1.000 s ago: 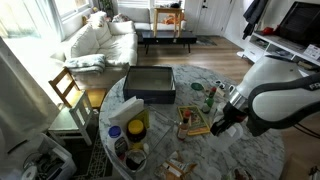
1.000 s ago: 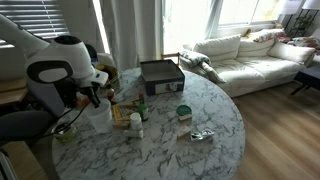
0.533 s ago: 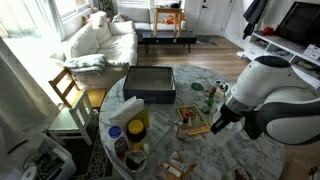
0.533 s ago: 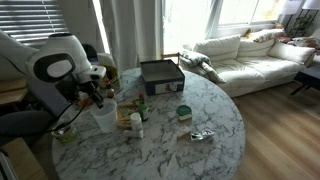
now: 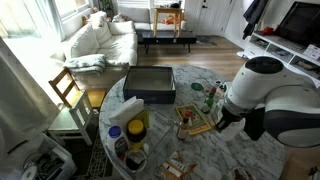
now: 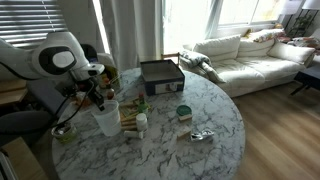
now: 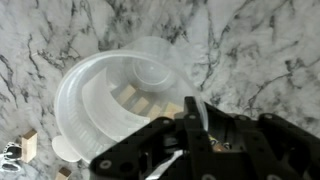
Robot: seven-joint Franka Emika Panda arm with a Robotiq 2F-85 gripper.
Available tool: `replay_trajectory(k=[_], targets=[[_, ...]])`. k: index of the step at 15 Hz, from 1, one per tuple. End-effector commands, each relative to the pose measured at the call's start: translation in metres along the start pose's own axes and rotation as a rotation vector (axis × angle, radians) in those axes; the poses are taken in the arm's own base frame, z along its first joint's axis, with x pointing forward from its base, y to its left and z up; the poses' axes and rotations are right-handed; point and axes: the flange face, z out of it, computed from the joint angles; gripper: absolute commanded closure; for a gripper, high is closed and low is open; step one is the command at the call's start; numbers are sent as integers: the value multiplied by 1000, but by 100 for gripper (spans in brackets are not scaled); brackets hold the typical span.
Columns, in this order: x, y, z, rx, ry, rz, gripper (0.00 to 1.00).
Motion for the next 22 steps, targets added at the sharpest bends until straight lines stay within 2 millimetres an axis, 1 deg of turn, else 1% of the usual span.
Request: replay_trajectory(k=[1, 5, 7, 8, 9, 10, 13, 14, 15, 16, 18, 19, 22], targets=[[-6, -8, 3, -33, -64, 5, 98], [-15, -15, 13, -37, -106, 18, 98], [-17, -20, 15, -35, -89, 29, 90], [-18, -23, 17, -39, -88, 30, 82], [-20, -27, 18, -39, -85, 36, 67], [-21, -30, 20, -36, -85, 50, 64], [-17, -36, 18, 7, -88, 115, 43], [-15, -37, 17, 23, -87, 135, 34], [-12, -37, 15, 51, -88, 163, 27], [-10, -38, 13, 79, -90, 188, 19], [-6, -42, 10, 152, -97, 239, 5], [-6, -45, 9, 179, -101, 258, 1], [-6, -53, 10, 252, -118, 293, 0]])
